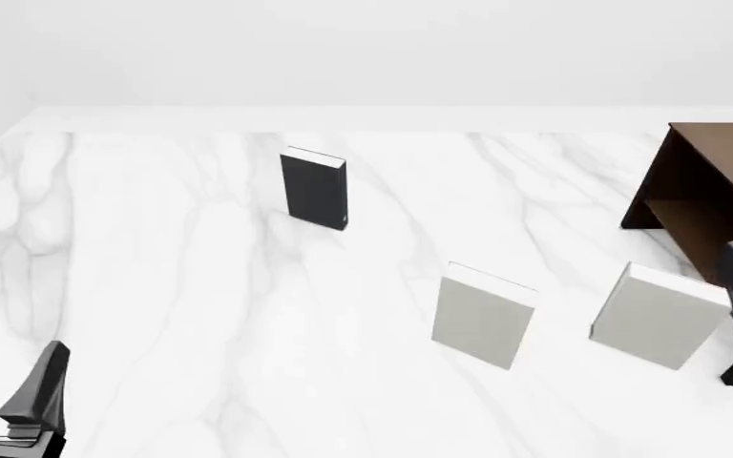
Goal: Pick up the book on the left and place it on top of the shelf.
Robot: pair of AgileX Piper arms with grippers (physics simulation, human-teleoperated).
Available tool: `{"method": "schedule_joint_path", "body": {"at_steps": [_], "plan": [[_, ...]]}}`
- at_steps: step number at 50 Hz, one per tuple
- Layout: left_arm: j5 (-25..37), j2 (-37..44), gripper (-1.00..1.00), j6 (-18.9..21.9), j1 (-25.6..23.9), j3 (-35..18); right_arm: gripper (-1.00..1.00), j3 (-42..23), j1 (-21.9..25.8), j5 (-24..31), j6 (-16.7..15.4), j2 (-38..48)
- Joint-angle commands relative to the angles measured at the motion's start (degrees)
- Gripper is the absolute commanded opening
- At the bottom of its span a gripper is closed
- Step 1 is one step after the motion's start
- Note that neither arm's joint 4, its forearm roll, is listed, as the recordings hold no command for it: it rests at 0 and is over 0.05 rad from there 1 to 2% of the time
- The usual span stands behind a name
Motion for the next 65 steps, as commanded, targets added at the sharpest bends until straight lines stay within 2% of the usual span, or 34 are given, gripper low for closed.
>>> {"method": "schedule_joint_path", "body": {"at_steps": [1,17,18,19,20,30,44,65], "plan": [[0.0,0.0,1.0,0.0,0.0,0.0,1.0,-1.6,0.7,0.2,-0.9,1.3],[0.0,0.0,1.0,0.0,0.0,0.0,1.0,-1.6,0.7,0.2,-0.9,1.3],[0.0,0.0,1.0,0.0,0.0,0.0,1.0,-24.5,10.7,6.8,-4.0,24.2],[0.0,0.0,1.0,0.0,0.0,0.0,1.0,-31.7,10.7,6.5,-4.0,30.6],[0.0,0.0,1.0,0.0,0.0,0.0,1.0,-32.8,10.8,6.9,-4.0,31.6],[0.0,0.0,1.0,0.0,0.0,0.0,1.0,-35.7,11.9,7.4,-3.8,36.3],[0.0,0.0,1.0,0.0,0.0,0.0,1.0,-39.8,13.8,7.8,-5.5,43.0],[0.0,0.0,1.0,0.0,0.0,0.0,1.0,-42.8,14.8,7.2,-6.6,54.2]]}}
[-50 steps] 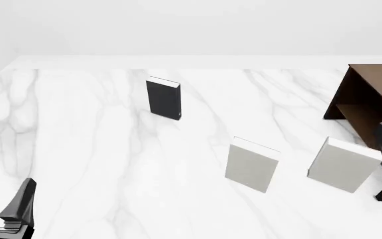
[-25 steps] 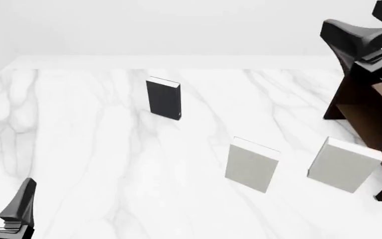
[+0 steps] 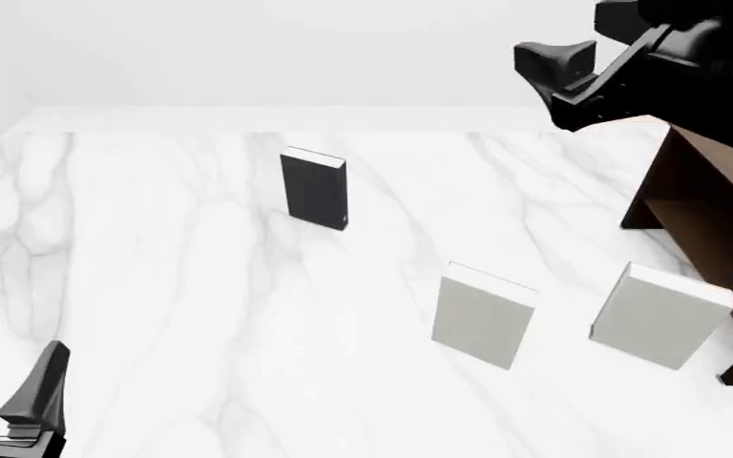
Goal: Pick up the book on the left and place it on top of the shelf.
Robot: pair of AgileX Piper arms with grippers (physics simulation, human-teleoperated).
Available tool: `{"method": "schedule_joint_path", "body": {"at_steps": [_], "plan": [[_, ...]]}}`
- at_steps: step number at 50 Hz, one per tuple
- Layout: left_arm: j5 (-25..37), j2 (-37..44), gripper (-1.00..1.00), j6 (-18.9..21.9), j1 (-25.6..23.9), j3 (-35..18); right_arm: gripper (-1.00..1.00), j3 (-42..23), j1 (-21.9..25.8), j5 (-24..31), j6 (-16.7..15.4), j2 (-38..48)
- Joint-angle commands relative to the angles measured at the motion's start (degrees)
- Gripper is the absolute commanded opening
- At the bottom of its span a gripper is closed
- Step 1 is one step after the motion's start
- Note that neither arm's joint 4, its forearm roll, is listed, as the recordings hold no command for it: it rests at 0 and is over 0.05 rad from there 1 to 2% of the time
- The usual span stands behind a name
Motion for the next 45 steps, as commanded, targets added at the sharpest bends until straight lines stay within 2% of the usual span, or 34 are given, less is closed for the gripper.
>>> {"method": "schedule_joint_path", "body": {"at_steps": [1,24,45], "plan": [[0.0,0.0,1.0,0.0,0.0,0.0,1.0,-2.2,0.8,-0.3,-0.6,5.8],[0.0,0.0,1.0,0.0,0.0,0.0,1.0,-3.4,2.7,-3.7,-0.5,15.5],[0.0,0.0,1.0,0.0,0.0,0.0,1.0,-7.6,4.2,-8.3,1.5,24.1]]}}
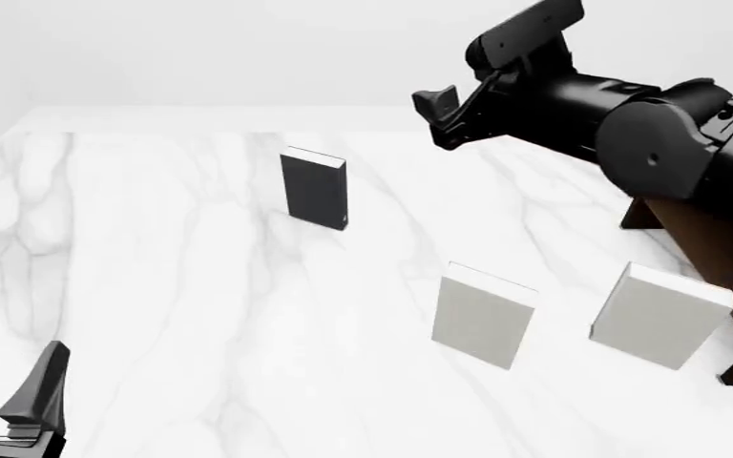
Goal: Pick up the book on the left and place it on top of the shelf.
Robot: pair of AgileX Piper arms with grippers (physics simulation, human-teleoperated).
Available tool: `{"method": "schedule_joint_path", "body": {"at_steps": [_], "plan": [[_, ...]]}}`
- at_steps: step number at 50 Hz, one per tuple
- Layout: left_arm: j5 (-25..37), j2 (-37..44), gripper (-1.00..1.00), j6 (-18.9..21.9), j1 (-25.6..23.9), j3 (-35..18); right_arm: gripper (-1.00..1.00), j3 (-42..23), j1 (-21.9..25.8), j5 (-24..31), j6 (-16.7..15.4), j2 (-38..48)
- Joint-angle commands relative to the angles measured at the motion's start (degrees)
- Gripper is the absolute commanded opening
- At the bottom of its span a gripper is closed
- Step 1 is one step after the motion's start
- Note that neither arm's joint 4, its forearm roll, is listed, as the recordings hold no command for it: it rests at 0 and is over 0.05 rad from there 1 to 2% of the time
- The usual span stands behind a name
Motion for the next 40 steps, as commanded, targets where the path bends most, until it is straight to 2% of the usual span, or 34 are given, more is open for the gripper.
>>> {"method": "schedule_joint_path", "body": {"at_steps": [1,8,9,40], "plan": [[0.0,0.0,1.0,0.0,0.0,0.0,1.0,-2.0,0.8,-2.1,0.9,4.2],[0.0,0.0,1.0,0.0,0.0,0.0,1.0,-2.0,0.8,-2.1,0.9,4.2],[0.0,0.0,1.0,0.0,0.0,0.0,1.0,-5.0,1.2,-3.4,1.3,8.3],[0.0,0.0,1.0,0.0,0.0,0.0,1.0,-5.1,1.2,-3.3,1.3,8.3]]}}
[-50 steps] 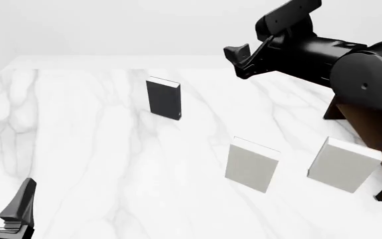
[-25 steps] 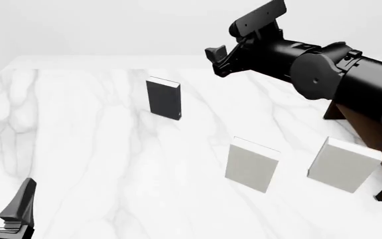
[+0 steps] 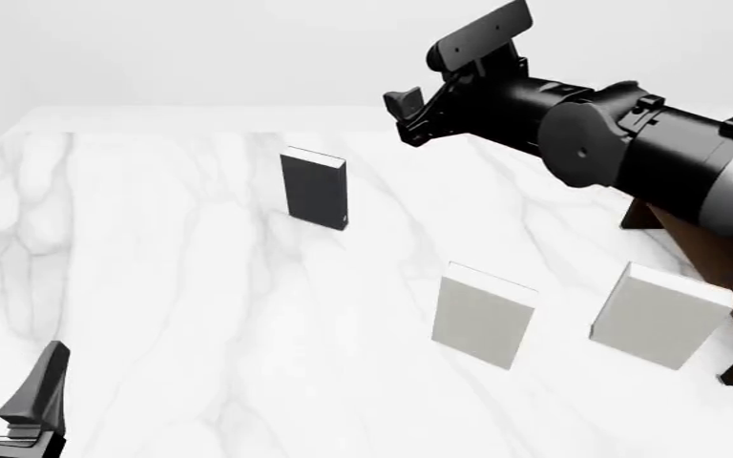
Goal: Pick up the book on the left and place it on top of the shelf.
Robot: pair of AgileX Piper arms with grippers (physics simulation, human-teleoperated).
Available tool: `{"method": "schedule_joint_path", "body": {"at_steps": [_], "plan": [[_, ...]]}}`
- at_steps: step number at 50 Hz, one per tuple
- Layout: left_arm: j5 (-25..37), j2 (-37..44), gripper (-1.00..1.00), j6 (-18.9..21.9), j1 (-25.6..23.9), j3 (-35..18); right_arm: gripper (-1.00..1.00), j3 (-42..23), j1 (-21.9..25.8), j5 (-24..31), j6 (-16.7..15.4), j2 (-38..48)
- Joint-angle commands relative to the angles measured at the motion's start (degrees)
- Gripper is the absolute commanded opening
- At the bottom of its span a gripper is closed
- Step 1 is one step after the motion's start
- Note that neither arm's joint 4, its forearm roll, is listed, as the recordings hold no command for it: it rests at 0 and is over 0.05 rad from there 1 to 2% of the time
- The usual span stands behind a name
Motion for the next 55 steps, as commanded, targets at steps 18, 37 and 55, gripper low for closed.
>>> {"method": "schedule_joint_path", "body": {"at_steps": [18,37,55], "plan": [[0.0,0.0,1.0,0.0,0.0,0.0,1.0,-11.0,1.9,-4.9,3.2,16.6],[0.0,0.0,1.0,0.0,0.0,0.0,1.0,-14.9,1.3,-5.4,4.3,22.7],[0.0,0.0,1.0,0.0,0.0,0.0,1.0,-14.3,1.0,-7.6,5.0,25.3]]}}
